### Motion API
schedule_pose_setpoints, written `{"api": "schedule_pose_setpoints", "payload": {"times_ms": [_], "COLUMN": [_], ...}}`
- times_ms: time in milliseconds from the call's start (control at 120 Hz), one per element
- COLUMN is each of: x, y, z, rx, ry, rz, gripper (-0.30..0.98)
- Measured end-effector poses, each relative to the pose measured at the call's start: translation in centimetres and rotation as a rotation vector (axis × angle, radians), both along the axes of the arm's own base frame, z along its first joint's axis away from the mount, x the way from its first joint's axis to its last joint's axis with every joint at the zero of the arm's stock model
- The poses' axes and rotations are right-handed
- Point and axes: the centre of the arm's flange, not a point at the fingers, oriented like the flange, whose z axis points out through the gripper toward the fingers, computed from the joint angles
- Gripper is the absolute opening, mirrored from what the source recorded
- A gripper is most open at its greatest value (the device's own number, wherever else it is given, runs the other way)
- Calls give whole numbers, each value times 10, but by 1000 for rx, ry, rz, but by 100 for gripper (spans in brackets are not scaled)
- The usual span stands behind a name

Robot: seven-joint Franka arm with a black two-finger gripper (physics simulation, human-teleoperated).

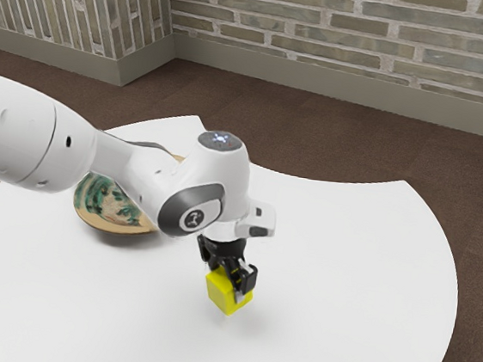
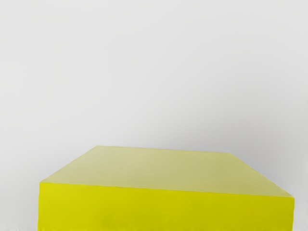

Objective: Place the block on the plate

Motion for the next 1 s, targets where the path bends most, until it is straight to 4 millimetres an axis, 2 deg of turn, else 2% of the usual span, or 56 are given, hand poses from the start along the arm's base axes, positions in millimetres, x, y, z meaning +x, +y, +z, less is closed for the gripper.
{"api": "schedule_pose_setpoints", "payload": {"times_ms": [125,283,442,700,850,1000], "x": [2,6,24,36,51,65], "y": [10,26,36,80,110,130], "z": [24,31,56,58,62,72], "rx": [-6,4,24,61,78,82], "ry": [-17,-6,-24,7,5,-7], "rz": [16,39,45,86,108,113], "gripper": [38,38,38,37,37,37]}}
